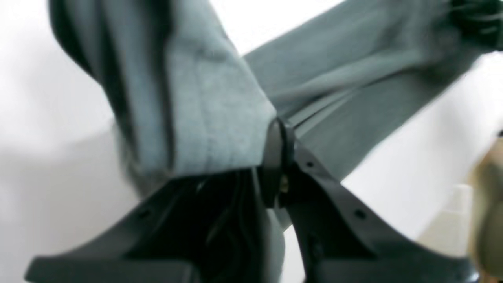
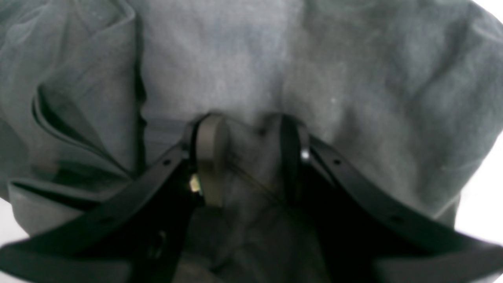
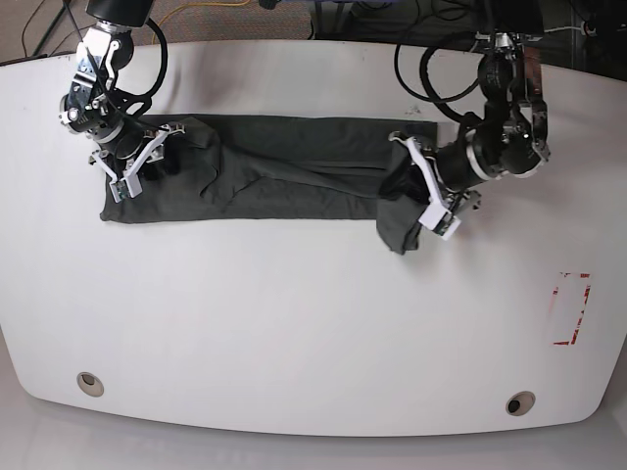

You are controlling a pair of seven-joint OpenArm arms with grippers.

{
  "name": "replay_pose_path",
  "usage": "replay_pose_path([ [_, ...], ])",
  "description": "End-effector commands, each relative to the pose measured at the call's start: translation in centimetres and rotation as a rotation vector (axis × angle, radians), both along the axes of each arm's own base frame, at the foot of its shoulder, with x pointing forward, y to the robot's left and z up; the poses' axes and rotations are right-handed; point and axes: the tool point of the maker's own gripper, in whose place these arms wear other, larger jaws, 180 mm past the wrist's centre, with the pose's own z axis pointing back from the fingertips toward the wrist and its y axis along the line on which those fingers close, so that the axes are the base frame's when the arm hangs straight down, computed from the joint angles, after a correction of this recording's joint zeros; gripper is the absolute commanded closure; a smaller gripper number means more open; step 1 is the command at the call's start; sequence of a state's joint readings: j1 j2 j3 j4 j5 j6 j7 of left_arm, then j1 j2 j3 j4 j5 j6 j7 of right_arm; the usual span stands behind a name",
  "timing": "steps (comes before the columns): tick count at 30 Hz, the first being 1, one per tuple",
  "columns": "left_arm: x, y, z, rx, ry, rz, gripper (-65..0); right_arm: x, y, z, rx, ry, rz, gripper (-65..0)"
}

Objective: Layout the t-shirt on the table in an organized manner, then fold the t-shirt properly
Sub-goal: 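Grasp the strip's end with the left gripper and fold it toward the middle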

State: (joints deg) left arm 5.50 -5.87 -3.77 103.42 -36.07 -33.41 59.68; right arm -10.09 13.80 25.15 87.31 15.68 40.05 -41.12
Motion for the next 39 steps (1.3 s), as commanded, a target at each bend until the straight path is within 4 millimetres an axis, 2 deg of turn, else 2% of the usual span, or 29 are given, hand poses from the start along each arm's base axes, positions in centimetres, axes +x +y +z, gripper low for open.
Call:
replay_pose_path([
  [1,0.8,-1.3,1.1,-0.044,-0.031,-0.005,-6.0,-0.2,-0.4,0.0,-0.024,0.019,0.004,-21.7],
  [4,1.3,-2.9,1.0,-0.078,-0.015,-0.012,-6.0,-0.2,-0.4,0.0,-0.024,0.019,0.004,-21.7],
  [11,1.2,-5.5,-1.2,-0.047,0.045,-0.033,-6.0,-0.2,-0.4,0.0,-0.024,0.019,0.004,-21.7],
  [24,1.1,-9.1,-0.4,-0.079,0.035,-0.097,-6.1,-0.1,-0.4,0.0,-0.024,0.018,0.004,-21.7],
  [32,1.3,-9.8,-1.1,-0.095,0.067,-0.099,-6.4,-0.1,-0.4,0.0,-0.024,0.018,0.004,-21.7],
  [34,1.5,-9.9,-1.1,-0.094,0.067,-0.103,-8.1,-0.1,-0.4,0.0,-0.024,0.018,0.004,-21.7],
  [39,1.2,-10.8,-1.2,-0.093,0.074,-0.129,-18.9,-0.1,-0.4,0.0,-0.024,0.018,0.004,-21.7],
])
